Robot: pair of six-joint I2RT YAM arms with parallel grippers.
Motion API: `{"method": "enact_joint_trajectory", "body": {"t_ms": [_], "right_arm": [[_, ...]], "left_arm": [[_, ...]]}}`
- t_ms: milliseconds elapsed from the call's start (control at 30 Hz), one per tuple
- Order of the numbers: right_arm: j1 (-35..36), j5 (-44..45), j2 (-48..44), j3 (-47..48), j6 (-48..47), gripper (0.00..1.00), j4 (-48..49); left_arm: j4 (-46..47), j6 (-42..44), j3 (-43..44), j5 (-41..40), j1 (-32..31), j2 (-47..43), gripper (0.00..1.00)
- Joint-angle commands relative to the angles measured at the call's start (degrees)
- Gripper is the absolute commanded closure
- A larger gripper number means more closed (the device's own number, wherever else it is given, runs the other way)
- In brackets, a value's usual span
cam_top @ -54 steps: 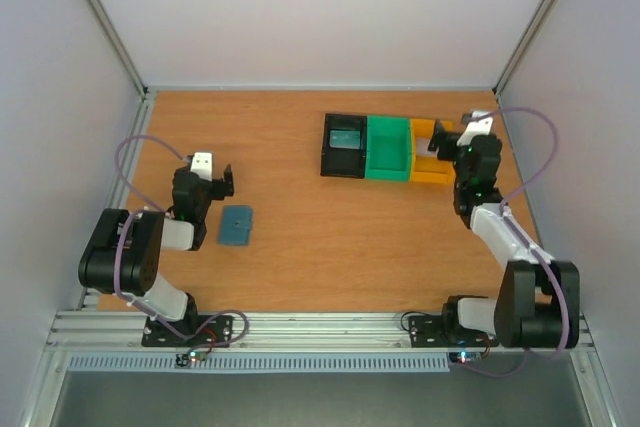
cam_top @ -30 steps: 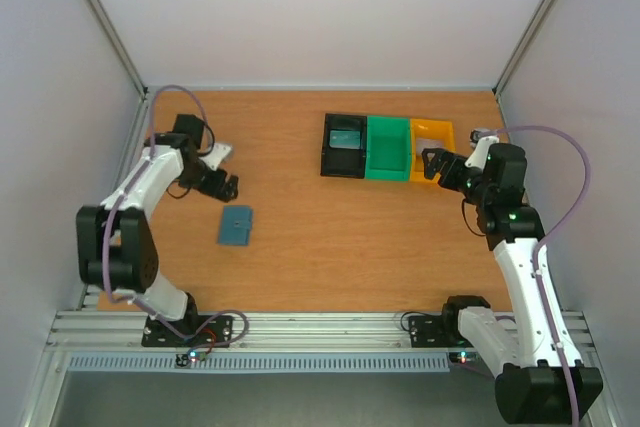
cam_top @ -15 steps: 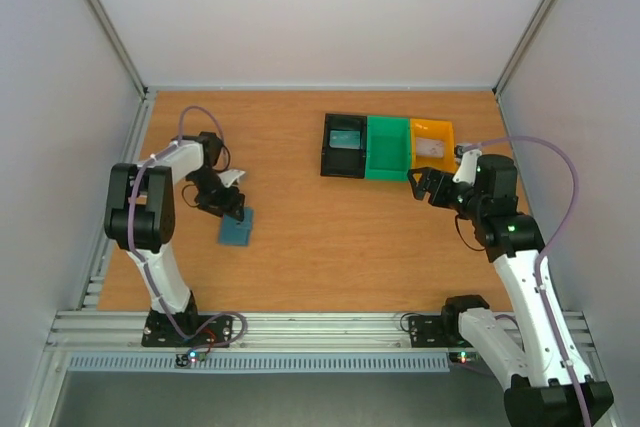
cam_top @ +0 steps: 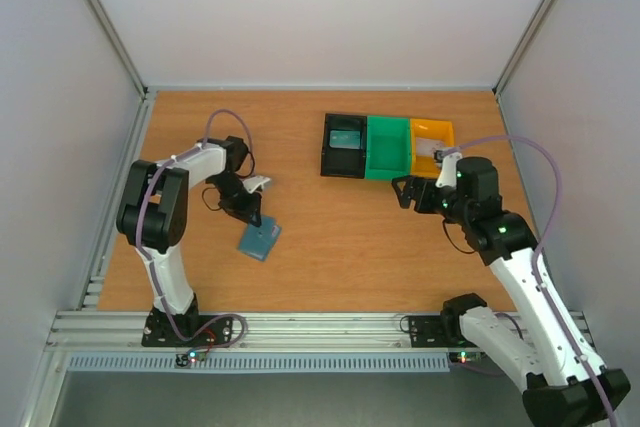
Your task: Take the credit cards out of the card holder
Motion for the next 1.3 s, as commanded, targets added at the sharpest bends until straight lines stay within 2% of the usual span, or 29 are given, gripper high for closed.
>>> {"method": "enact_joint_trajectory", "body": {"t_ms": [0, 33, 67, 233, 367, 433, 500, 567, 700, 867, 1067, 1267], "right_arm": [[6.37, 4.93, 3.11, -0.41, 1.60, 0.08, -1.19], [8.04, 5.34, 4.22, -0.24, 1.92, 0.08, -0.98], [9.53, 5.45, 5.19, -0.15, 2.24, 0.07, -0.59], [17.30, 2.93, 11.16, 0.14, 3.74, 0.07, 1.91], [20.66, -8.37, 14.77, -0.84, 4.78, 0.05, 9.48], [20.78, -16.84, 16.08, -2.59, 8.16, 0.05, 17.41], [20.98, -21.68, 17.47, -4.30, 11.86, 0.05, 24.87], [21.92, -20.73, 18.84, -4.60, 12.98, 0.05, 27.16], [26.28, -13.05, 21.70, -2.83, 11.14, 0.02, 25.12], [27.43, -16.33, 27.05, -1.91, 11.48, 0.01, 28.99], [27.46, -19.00, 27.11, -0.32, 8.42, 0.02, 32.64], [27.46, -25.17, 26.41, 1.16, 6.60, 0.20, 35.76]], "left_arm": [[0.92, -0.02, -2.63, 1.29, -0.53, 0.50, 0.91], [0.92, -0.02, -2.81, 1.95, -0.62, 0.64, 0.97], [0.92, 0.05, -2.97, 2.45, -0.56, 0.65, 0.99], [0.76, 0.24, -2.95, 6.09, -0.61, -0.89, 1.00], [0.12, -0.14, -0.99, 10.54, -0.62, -5.38, 1.00], [-0.42, -0.36, 0.31, 13.10, -0.61, -7.88, 1.00], [-0.63, -0.37, 1.02, 15.72, -0.62, -10.89, 1.00], [-0.04, -0.51, 1.48, 18.04, -0.56, -13.61, 1.00], [2.05, -1.18, 1.69, 21.27, -0.92, -17.71, 1.00], [3.34, -1.31, 2.41, 26.88, -1.18, -20.12, 1.00], [0.92, -1.30, 7.30, 35.75, -1.54, -24.08, 1.00], [-0.76, 0.71, 7.86, 39.80, -2.41, -27.11, 1.00]]}}
